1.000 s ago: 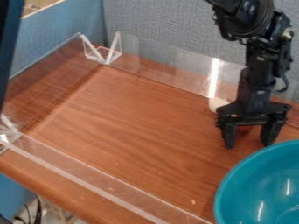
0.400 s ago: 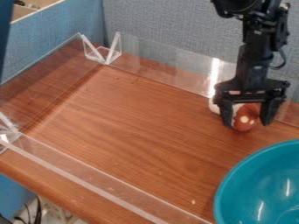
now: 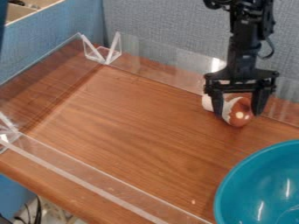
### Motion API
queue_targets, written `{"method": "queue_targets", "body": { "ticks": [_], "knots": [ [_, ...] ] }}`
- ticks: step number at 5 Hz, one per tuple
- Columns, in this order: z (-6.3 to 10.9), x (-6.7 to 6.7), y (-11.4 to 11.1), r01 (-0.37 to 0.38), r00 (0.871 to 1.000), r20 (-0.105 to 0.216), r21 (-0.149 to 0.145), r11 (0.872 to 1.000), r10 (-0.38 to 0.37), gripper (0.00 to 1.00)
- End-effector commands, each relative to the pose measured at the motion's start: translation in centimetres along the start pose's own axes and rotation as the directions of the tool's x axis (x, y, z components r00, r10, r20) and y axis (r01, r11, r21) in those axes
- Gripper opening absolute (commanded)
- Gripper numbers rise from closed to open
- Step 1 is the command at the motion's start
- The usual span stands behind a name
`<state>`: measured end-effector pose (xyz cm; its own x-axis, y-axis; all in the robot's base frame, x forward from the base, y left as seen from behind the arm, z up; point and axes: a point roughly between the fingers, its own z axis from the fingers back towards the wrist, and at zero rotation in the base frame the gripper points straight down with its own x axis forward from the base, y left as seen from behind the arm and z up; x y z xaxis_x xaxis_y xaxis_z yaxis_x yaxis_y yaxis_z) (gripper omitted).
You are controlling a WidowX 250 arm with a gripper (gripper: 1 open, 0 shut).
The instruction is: Remove the mushroom from inside the blue bowl and put it on the table
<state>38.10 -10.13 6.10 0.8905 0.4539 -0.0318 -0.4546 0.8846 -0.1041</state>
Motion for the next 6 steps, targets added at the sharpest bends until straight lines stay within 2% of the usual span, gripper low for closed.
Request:
{"method": "queue_targets", "body": {
  "ticks": [1, 4, 5, 6],
  "knots": [
    [4.0, 0.9, -1.1, 0.01, 0.997, 0.083, -0.063, 0.998, -0.005, 0.0],
    [7.4, 0.5, -1.4, 0.137, 0.988, 0.084, -0.066, 0.988, -0.131, 0.0],
    [7.9, 0.7, -1.5, 0.097, 0.991, 0.094, -0.074, 0.993, -0.09, 0.0],
    [8.5, 0.2, -1.7, 0.102, 0.992, 0.088, -0.075, 0.992, -0.095, 0.0]
  ]
}}
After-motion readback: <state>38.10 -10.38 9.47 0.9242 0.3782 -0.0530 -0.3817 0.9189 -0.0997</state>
